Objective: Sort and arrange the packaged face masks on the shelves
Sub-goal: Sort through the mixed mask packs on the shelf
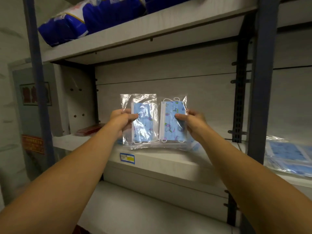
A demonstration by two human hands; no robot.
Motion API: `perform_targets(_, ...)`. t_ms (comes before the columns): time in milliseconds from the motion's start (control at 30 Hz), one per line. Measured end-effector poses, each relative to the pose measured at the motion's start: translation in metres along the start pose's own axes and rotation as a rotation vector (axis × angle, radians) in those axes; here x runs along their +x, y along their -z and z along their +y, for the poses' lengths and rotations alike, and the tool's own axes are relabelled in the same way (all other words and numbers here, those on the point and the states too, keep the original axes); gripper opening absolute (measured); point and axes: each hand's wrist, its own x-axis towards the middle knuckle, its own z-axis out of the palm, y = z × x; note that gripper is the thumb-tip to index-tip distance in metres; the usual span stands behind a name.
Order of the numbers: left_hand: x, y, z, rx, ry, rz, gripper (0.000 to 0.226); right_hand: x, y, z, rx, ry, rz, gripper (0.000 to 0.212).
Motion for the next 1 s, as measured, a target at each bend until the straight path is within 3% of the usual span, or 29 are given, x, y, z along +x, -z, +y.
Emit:
perform_targets(133, 0.032, -0.017, -0.020, -0.164, 0.059, -0.061, 0.045, 0.004, 0.012, 0.004, 0.049, 0.021, 0.048, 0.023)
perform_targets(433, 0.087, -0.049, -0.053, -0.417, 0.196, -0.300, 0.030, 0.003, 0.034, 0.018, 0.125, 0.078, 0.225, 0.017)
perform_targets(633, 0.104, -0.066, -0.066, -0.511, 0.244, -0.396, 0.044, 0.006, 0.044, 0.017, 0.130, 0.090, 0.283, 0.018)
perform_targets(1000, 0.122, -0.099, -0.058, -0.614, 0.196, -0.539, 0.036, 0.024, 0.047, 0.013, -0.110, 0.010, 0.302, 0.025)
